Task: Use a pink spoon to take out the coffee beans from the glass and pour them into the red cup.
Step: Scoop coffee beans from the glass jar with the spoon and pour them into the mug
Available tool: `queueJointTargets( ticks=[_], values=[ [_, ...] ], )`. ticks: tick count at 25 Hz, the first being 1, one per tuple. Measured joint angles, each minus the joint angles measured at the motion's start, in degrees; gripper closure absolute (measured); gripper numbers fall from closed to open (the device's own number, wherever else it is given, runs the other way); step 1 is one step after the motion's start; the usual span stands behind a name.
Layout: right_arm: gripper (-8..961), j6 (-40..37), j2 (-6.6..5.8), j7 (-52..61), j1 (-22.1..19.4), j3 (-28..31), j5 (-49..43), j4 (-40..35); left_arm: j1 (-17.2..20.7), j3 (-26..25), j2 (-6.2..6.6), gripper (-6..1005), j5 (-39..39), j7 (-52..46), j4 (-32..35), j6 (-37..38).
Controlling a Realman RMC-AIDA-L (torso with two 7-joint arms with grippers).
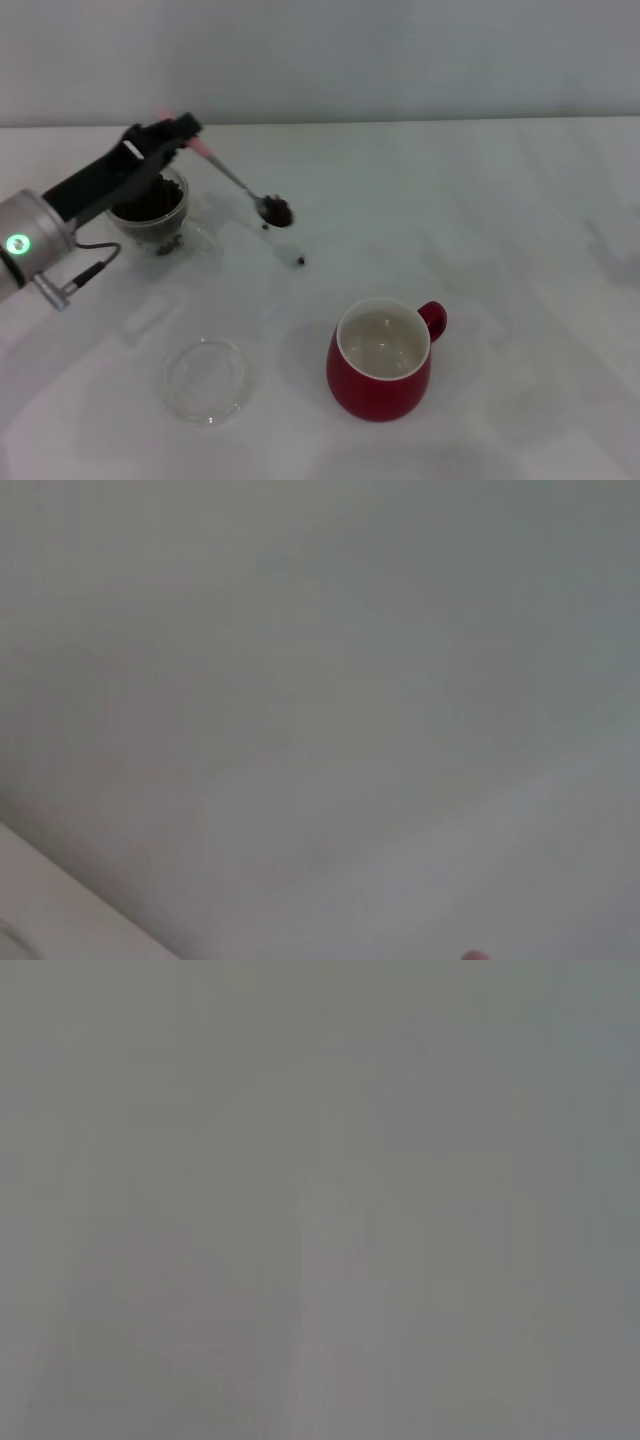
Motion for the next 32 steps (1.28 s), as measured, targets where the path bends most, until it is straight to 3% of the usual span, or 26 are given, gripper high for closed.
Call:
queueJointTargets(
  ticks=[19, 26, 32],
  values=[
    [229, -1.5, 0.55, 0.0, -2.1, -0.3, 0.0, 0.1, -3.5, 15.1, -0.68, 875, -0.2, 1.1, 0.5, 4.2],
    [229, -2.2, 0.7, 0.0, -2.7, -0.4, 0.0, 0.1, -2.8, 21.7, -0.39, 875, 2.6, 2.8, 8.0, 3.8],
    [229, -2.2, 0.79, 0.0, -2.9, -0.6, 0.0, 0.1, -3.5, 21.9, -0.4, 875, 8.7, 2.7, 11.8, 0.8]
  ],
)
